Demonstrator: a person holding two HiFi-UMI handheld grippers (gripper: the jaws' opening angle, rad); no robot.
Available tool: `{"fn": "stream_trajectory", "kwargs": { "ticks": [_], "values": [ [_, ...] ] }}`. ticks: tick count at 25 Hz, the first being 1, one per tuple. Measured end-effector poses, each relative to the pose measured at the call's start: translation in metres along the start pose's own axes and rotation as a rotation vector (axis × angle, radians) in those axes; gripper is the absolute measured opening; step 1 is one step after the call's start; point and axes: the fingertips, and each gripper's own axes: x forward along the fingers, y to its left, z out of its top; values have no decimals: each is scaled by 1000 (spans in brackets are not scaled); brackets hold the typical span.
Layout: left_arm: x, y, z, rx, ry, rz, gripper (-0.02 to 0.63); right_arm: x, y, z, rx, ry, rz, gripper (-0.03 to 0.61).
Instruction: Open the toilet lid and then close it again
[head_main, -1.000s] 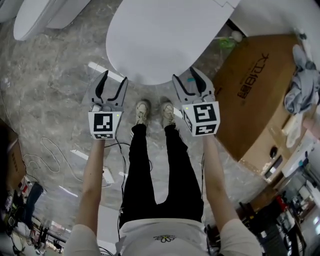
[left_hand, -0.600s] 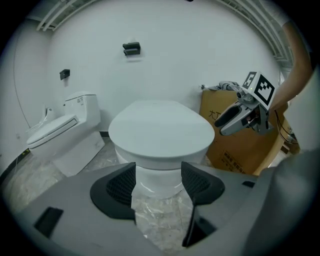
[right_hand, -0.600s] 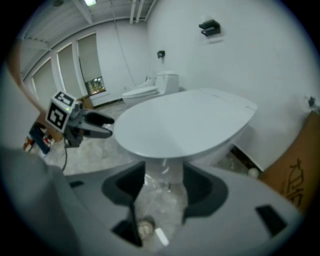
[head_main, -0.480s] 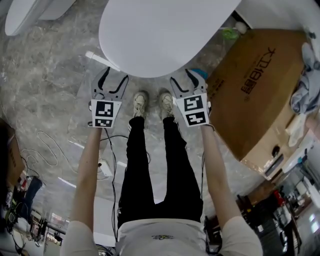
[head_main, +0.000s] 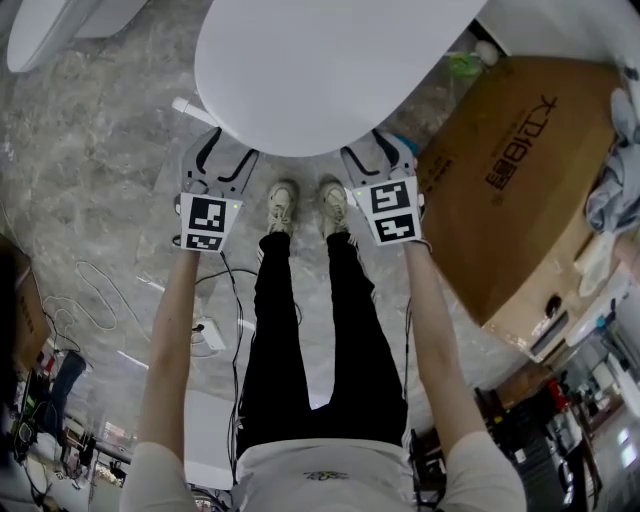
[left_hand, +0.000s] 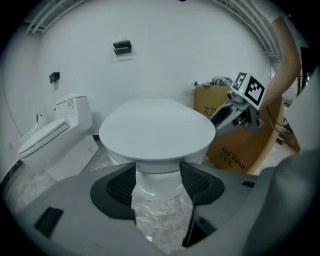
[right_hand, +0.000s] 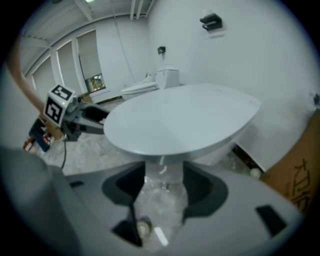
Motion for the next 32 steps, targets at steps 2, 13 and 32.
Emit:
{"fn": "stream_trajectory", "kwargs": {
  "ticks": [2, 13, 32],
  "values": [
    [0, -1, 0, 6, -5, -7, 298, 1, 0, 4, -9, -9, 3, 239],
    [1, 0, 4, 10, -5, -40, 296, 0, -2, 7, -31, 33, 29, 239],
    [-56, 2, 95, 34, -118, -50, 298, -69, -6, 62, -2, -14, 76, 236]
  ]
}}
